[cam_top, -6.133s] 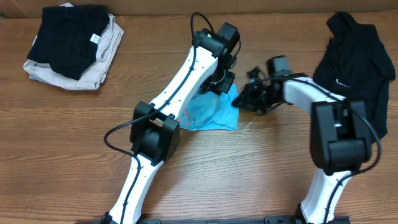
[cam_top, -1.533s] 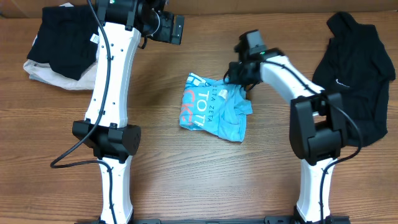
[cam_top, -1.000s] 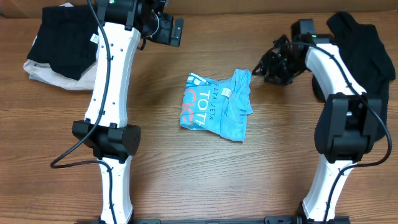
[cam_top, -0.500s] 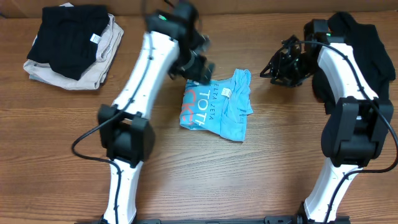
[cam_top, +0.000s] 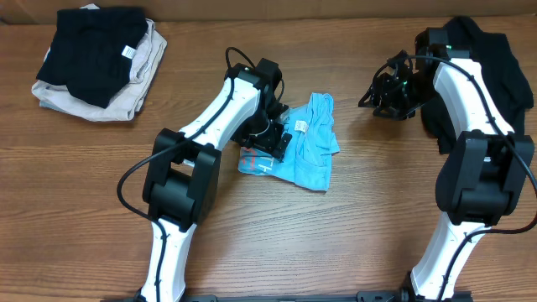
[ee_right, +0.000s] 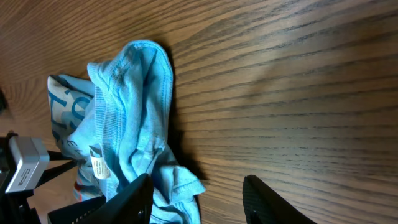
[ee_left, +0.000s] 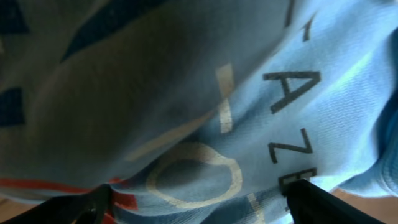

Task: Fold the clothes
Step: 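Lower the left gripper and grasp the folded blue T-shirt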

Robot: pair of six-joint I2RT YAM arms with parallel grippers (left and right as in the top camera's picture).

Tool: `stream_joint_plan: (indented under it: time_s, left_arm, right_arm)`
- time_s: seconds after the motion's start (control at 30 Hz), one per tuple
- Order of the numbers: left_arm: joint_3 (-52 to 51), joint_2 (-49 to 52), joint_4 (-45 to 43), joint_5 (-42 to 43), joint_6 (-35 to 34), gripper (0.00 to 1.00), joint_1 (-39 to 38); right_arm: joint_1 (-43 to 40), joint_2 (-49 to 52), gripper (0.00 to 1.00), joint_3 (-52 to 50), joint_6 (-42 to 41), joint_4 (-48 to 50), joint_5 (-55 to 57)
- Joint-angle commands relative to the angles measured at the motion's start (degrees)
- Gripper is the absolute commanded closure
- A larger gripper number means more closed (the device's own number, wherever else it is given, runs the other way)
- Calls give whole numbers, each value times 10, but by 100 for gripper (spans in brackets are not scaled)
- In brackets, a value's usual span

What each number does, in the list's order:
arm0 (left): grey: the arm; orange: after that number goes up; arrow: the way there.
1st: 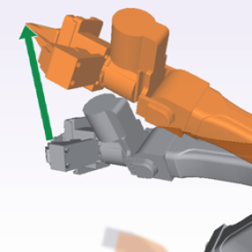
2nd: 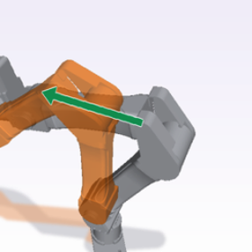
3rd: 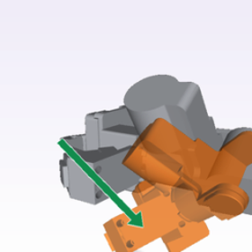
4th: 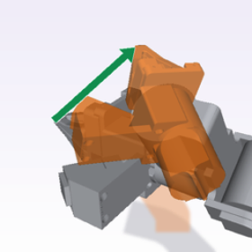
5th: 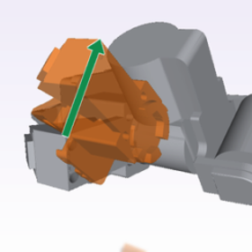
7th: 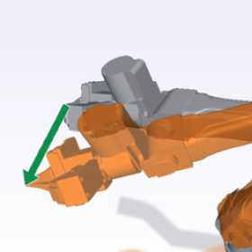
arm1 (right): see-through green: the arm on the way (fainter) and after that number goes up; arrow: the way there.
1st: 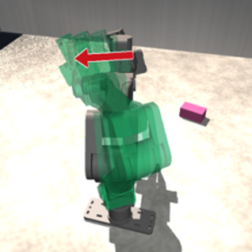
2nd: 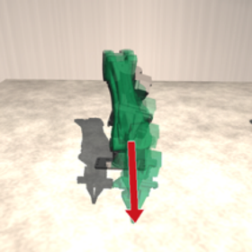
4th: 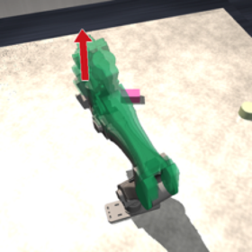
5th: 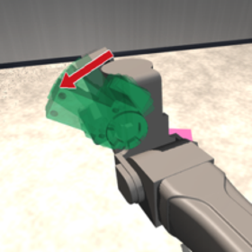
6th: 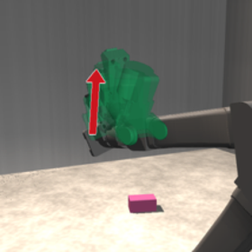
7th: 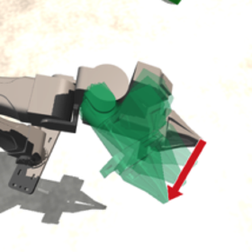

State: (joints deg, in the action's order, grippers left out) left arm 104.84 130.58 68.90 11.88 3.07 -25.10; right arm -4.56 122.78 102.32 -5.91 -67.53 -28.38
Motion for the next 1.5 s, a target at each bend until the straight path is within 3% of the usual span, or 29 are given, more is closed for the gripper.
stream_joint_plan:
  time_s: [0.0,0.23,0.4,0.53,0.63,0.7,0.83,1.03,1.23,1.47]
  left_arm:
    - [-47,14,-45,-90,1,2,3]
    - [-50,14,-68,-321,2,0,27]
    - [-35,13,-94,-420,26,0,49]
    - [51,3,-68,-413,49,0,34]
    - [139,-3,-23,-349,50,0,14]
    - [204,-3,14,-243,62,0,-3]
    - [230,-3,34,-75,133,0,-30]
    - [170,7,18,-116,147,0,-63]
    - [102,10,-42,-140,71,0,-62]
    - [35,11,-118,-149,61,0,-61]
  right_arm:
    - [0,-21,50,10,6,2,5]
    - [0,-21,50,10,6,2,5]
    - [0,-21,49,10,6,2,5]
    - [0,-21,49,10,6,12,5]
    - [0,-21,49,10,6,11,5]
    - [0,-21,49,10,6,8,5]
    - [0,-21,49,10,6,9,5]
    - [0,-21,46,10,7,11,6]
    - [0,-21,44,10,7,8,14]
    - [0,-21,41,10,6,8,14]
